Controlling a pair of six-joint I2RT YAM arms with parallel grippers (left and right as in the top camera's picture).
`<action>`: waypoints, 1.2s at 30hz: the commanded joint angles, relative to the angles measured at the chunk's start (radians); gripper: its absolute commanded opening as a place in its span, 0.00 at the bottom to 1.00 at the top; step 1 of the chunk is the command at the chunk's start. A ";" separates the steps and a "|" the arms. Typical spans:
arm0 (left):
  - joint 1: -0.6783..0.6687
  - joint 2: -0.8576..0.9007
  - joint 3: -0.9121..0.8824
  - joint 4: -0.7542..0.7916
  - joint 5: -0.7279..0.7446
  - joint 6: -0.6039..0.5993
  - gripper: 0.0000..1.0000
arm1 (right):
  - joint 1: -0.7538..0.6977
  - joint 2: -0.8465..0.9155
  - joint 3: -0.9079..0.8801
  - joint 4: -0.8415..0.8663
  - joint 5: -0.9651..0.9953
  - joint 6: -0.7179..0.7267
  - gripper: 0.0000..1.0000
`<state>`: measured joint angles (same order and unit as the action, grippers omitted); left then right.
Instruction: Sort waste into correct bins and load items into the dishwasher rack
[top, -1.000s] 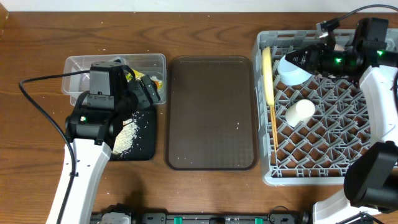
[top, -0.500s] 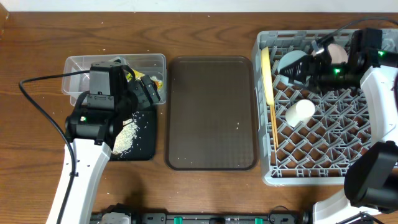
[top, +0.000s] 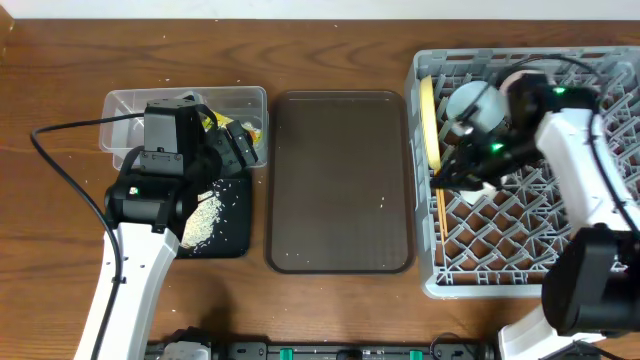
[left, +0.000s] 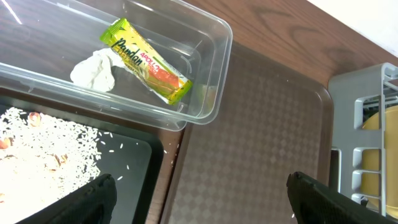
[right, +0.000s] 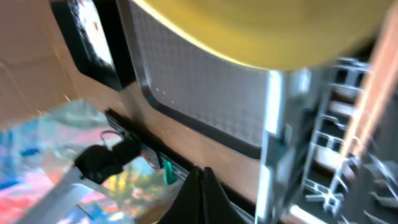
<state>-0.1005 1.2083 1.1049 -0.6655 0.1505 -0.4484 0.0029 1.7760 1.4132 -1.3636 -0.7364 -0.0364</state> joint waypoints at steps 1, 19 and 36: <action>0.004 0.000 0.012 0.000 -0.006 0.002 0.90 | 0.063 0.003 -0.067 0.088 0.010 0.062 0.01; 0.004 0.000 0.012 0.000 -0.006 0.002 0.90 | -0.010 0.002 -0.081 0.311 0.081 0.163 0.02; 0.004 0.000 0.012 0.000 -0.006 0.002 0.90 | -0.037 0.002 0.190 0.258 0.082 0.208 0.09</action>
<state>-0.1005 1.2083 1.1049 -0.6662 0.1505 -0.4484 -0.0174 1.7763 1.5661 -1.0878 -0.6498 0.1417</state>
